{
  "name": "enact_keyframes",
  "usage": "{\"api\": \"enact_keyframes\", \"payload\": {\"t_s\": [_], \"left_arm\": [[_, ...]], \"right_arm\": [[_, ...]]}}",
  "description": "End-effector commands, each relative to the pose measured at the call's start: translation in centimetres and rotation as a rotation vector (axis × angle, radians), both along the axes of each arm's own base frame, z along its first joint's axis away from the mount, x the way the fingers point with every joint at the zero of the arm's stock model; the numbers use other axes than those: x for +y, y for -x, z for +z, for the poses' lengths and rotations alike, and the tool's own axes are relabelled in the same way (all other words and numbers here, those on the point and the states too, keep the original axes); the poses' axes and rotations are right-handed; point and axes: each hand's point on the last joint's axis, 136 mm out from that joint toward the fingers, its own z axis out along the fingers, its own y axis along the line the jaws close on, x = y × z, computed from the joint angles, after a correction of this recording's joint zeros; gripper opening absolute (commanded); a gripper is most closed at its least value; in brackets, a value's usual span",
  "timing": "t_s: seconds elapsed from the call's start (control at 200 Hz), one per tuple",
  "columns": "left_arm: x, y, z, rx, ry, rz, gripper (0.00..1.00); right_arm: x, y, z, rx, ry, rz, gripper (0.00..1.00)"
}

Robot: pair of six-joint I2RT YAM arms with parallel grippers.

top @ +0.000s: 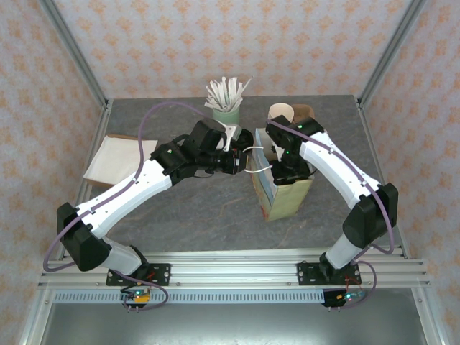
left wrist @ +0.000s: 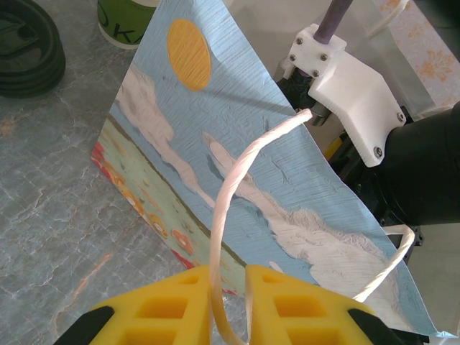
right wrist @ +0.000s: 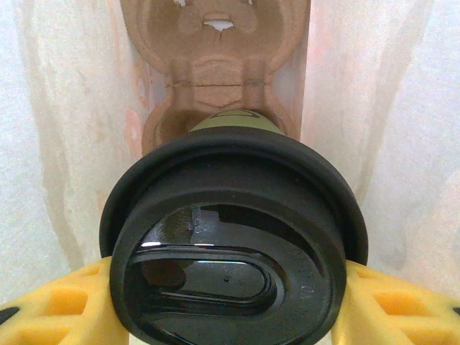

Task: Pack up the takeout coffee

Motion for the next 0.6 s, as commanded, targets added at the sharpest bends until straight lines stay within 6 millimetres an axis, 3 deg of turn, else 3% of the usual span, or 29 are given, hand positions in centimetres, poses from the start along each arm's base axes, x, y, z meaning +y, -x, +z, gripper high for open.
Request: {"api": "enact_keyframes", "payload": {"t_s": [0.0,0.596], "left_arm": [[0.08,0.50,0.67,-0.023,-0.004,-0.006,0.19],[0.03,0.50,0.72,-0.023,-0.004,-0.009,0.19]], "right_arm": [[-0.31,0.13,0.48,0.004,0.009,-0.011,0.47],[0.11,0.47,-0.35,0.031,0.014,-0.003,0.47]]}}
